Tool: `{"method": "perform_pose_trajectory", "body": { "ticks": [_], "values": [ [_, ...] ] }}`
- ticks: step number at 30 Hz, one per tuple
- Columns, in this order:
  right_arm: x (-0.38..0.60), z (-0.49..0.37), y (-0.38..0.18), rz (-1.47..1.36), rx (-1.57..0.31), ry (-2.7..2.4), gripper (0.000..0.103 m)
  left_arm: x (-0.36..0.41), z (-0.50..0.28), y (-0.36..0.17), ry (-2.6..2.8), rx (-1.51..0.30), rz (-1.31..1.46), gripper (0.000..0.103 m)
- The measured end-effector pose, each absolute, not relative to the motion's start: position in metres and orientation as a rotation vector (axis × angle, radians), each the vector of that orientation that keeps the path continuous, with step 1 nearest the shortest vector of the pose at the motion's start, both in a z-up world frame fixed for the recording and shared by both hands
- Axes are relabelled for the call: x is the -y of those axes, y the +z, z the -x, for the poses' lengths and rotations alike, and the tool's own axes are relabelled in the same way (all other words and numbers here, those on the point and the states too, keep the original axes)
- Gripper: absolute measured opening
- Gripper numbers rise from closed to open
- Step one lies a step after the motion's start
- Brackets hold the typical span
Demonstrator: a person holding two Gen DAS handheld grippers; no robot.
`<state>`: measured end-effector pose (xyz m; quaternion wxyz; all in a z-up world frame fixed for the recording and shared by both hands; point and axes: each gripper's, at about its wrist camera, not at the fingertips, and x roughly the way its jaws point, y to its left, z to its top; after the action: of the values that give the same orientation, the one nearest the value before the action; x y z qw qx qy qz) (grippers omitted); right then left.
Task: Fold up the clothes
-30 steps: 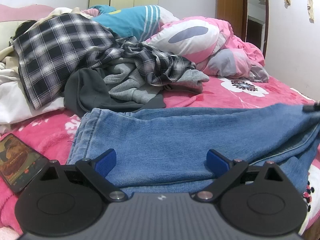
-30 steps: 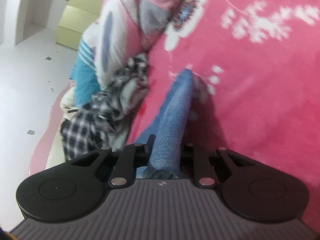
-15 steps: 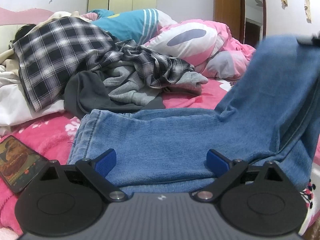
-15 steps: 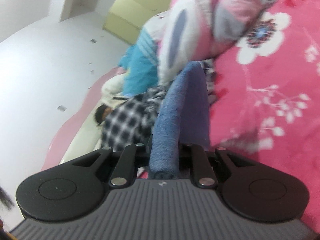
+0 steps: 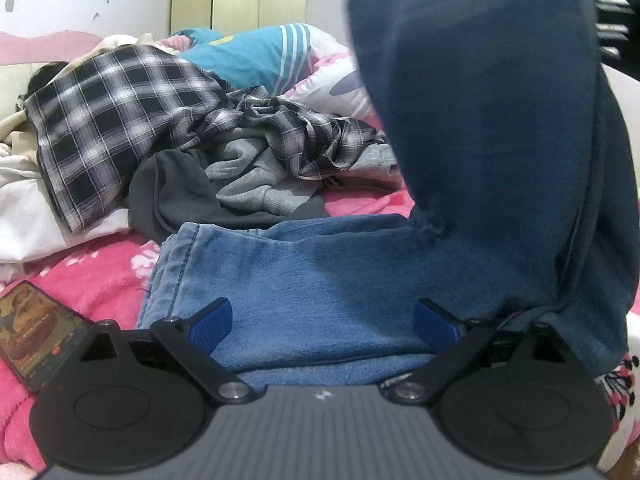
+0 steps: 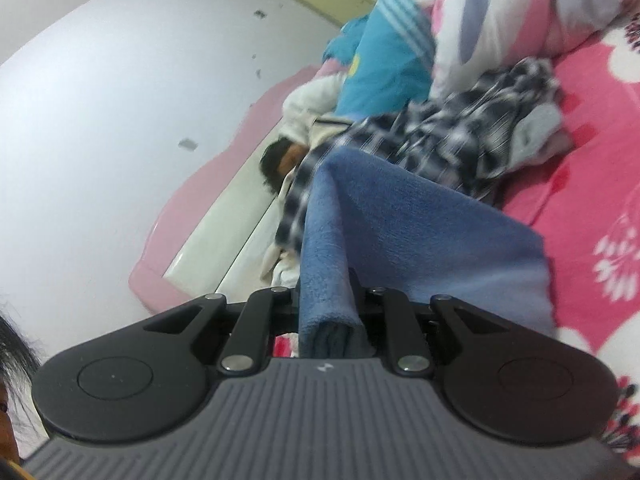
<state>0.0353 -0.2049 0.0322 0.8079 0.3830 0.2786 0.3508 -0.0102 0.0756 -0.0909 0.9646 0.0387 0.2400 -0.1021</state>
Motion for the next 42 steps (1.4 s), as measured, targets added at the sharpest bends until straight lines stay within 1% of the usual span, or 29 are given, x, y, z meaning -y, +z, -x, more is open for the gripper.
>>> {"method": "perform_pose_trajectory", "body": {
  "ticks": [8, 13, 19, 24, 26, 28, 29, 30, 31, 34, 39, 41, 42],
  "values": [
    [0.165, -0.043, 0.026, -0.780, -0.665, 0.778, 0.014, -0.076, 0.013, -0.092, -0.216, -0.469, -0.083, 0.098],
    [0.136, -0.053, 0.019, -0.740, -0.716, 0.785, 0.013, -0.089, 0.021, -0.079, -0.240, -0.480, -0.026, 0.097],
    [0.098, -0.072, 0.000, -0.672, -0.802, 0.785, 0.013, -0.135, 0.051, -0.056, -0.245, -0.471, 0.098, 0.097],
    [0.056, -0.078, -0.033, -0.549, -0.901, 0.780, 0.014, -0.176, 0.074, -0.050, -0.237, -0.479, 0.205, 0.097],
    [0.043, -0.080, -0.046, -0.513, -0.935, 0.776, 0.019, -0.186, 0.081, -0.049, -0.237, -0.481, 0.233, 0.097],
    [0.037, -0.081, -0.055, -0.511, -0.958, 0.779, 0.028, -0.194, 0.086, -0.048, -0.237, -0.480, 0.246, 0.097],
    [0.036, -0.082, -0.055, -0.527, -0.961, 0.796, 0.039, -0.197, 0.089, -0.047, -0.237, -0.478, 0.249, 0.097],
    [0.036, -0.082, -0.054, -0.547, -0.960, 0.817, 0.053, -0.200, 0.091, -0.047, -0.240, -0.476, 0.258, 0.097],
    [0.036, -0.081, -0.052, -0.576, -0.957, 0.849, 0.057, -0.203, 0.094, -0.047, -0.244, -0.474, 0.266, 0.097],
    [0.039, -0.080, -0.043, -0.689, -0.939, 0.949, 0.059, -0.211, 0.098, -0.047, -0.281, -0.477, 0.307, 0.098],
    [0.079, -0.066, -0.018, -0.807, -0.742, 0.966, 0.058, -0.215, 0.102, -0.039, -0.278, -0.444, 0.331, 0.098],
    [0.101, -0.055, -0.013, -0.755, -0.691, 0.902, 0.055, -0.213, 0.101, -0.033, -0.283, -0.421, 0.330, 0.098],
    [0.112, -0.048, -0.010, -0.723, -0.668, 0.867, 0.048, -0.211, 0.099, -0.029, -0.287, -0.410, 0.330, 0.098]
  ]
}}
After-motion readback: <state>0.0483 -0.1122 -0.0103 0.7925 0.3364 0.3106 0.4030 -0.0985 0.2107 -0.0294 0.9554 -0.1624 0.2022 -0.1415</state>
